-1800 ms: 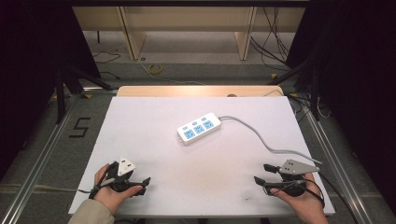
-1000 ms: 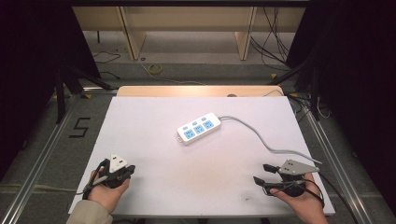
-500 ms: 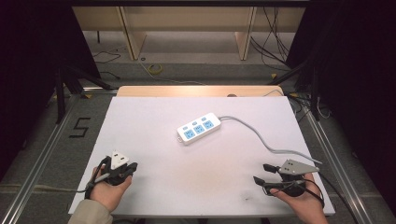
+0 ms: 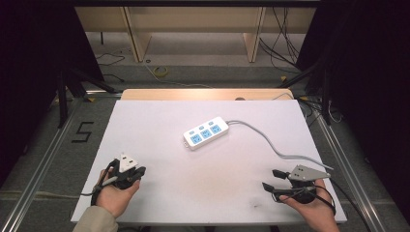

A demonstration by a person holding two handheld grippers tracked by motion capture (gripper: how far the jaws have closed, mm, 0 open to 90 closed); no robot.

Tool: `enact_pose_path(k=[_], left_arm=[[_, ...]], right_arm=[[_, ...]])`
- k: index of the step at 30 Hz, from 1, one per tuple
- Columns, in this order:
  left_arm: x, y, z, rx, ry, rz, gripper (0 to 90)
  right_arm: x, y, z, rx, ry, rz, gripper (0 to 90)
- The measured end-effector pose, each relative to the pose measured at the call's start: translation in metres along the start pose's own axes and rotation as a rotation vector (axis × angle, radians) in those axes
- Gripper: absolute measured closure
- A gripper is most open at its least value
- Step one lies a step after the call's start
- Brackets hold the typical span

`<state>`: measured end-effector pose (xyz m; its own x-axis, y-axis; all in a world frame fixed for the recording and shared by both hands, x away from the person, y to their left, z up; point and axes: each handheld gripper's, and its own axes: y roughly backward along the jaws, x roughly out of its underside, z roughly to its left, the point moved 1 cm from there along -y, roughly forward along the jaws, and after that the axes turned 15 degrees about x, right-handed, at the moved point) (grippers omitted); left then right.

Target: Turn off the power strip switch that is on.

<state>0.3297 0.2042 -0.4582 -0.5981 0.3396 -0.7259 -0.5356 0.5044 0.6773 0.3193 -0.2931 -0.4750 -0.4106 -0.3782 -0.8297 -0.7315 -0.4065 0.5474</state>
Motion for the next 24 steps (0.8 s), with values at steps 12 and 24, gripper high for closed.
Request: enact_pose_path(k=[12,24], left_arm=[[-0.006,-0.001,0.0,-0.004,-0.004,0.005,89.9],[-0.016,-0.004,0.001,0.006,-0.011,0.021,89.9]], right_arm=[[-0.001,0.0,0.001,-0.001,0.002,0.0,37.3],[-0.001,0.0,0.001,-0.001,0.002,0.001,37.3]])
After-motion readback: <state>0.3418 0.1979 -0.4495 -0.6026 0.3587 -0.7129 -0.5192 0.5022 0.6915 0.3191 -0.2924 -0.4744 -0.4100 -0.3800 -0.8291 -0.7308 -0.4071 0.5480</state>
